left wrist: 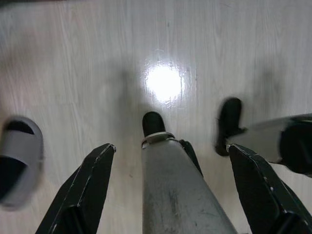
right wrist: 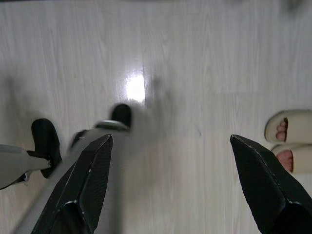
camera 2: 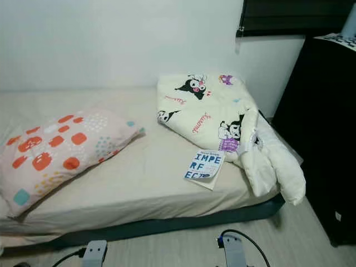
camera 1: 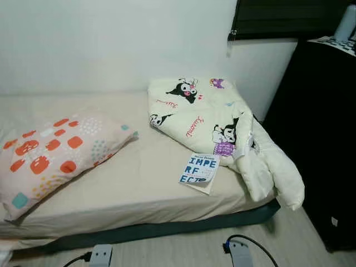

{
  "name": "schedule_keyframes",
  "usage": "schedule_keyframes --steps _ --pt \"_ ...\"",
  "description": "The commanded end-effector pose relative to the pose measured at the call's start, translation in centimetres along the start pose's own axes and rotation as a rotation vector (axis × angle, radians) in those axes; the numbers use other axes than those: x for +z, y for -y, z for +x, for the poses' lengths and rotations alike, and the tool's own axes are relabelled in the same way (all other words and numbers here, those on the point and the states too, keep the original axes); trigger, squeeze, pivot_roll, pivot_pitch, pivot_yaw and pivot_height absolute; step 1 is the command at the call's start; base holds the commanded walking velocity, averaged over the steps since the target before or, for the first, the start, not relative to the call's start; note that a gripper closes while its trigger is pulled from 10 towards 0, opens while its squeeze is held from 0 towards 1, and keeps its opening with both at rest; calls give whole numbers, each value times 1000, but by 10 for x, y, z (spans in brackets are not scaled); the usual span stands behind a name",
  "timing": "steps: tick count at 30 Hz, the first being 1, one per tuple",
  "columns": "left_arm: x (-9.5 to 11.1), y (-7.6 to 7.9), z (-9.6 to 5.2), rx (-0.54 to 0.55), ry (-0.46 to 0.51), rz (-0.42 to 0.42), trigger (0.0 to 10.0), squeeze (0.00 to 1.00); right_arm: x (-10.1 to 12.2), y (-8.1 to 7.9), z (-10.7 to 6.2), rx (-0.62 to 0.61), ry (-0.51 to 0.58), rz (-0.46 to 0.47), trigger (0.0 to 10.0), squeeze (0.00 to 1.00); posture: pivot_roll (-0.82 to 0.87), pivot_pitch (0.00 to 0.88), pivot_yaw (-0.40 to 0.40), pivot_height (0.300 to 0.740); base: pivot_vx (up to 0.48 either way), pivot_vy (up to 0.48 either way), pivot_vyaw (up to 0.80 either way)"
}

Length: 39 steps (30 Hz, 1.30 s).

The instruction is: Clean up the room

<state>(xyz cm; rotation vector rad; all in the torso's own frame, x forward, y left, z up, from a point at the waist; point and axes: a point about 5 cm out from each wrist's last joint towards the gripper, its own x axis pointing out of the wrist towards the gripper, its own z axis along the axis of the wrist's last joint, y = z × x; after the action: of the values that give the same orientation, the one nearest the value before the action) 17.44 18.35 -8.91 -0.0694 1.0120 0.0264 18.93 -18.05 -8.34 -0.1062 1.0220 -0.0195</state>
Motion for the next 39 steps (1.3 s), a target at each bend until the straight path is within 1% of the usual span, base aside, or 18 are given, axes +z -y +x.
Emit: schedule_keyframes --steps 1,11,39 --pt "-5 1 0 0 -20 -11 10000 0 -5 3 0 -9 -20 -1 10000 0 -48 68 -10 740 0 0 0" --pt "-5 -1 -1 7 -23 16 10000 0 -6 2 -1 -8 -23 4 10000 0 -50 75 -8 740 0 0 0" --pt "-6 -1 -1 -1 -28 35 10000 0 -8 2 -1 -9 -27 -3 10000 0 -50 65 -10 740 0 0 0"
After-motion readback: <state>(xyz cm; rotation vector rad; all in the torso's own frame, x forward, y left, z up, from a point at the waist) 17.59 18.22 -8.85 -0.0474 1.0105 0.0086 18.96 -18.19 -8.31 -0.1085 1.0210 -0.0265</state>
